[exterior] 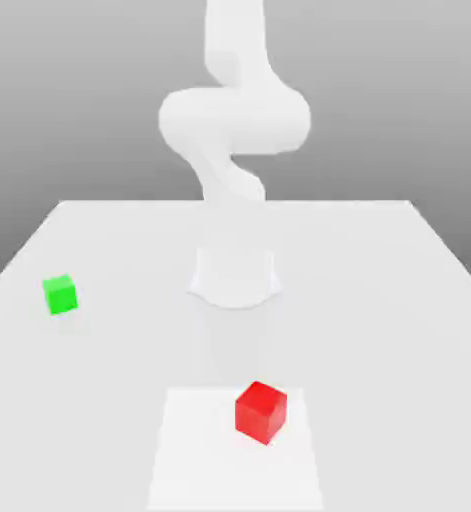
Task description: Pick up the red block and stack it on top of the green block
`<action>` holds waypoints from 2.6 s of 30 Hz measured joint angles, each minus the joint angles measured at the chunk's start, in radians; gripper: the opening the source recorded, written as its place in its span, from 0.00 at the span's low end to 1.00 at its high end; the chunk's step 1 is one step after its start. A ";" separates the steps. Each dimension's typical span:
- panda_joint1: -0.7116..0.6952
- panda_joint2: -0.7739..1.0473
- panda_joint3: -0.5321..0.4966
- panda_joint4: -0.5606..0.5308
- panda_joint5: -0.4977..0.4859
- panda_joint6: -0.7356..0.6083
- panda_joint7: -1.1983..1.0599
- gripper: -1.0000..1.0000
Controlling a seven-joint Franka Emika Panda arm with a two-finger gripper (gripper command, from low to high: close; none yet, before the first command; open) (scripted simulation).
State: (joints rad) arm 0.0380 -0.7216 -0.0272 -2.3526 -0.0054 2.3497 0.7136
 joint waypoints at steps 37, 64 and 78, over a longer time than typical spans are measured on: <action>0.163 0.830 -0.072 -0.433 0.045 0.543 -0.835 0.00; -0.374 0.213 -0.681 -0.491 -0.535 0.090 -2.054 0.00; -0.415 0.364 -1.185 -0.525 -0.724 0.281 -2.680 0.00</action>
State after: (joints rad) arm -0.3770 -0.3576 -1.2125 -2.8772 -0.7298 2.6311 -1.9668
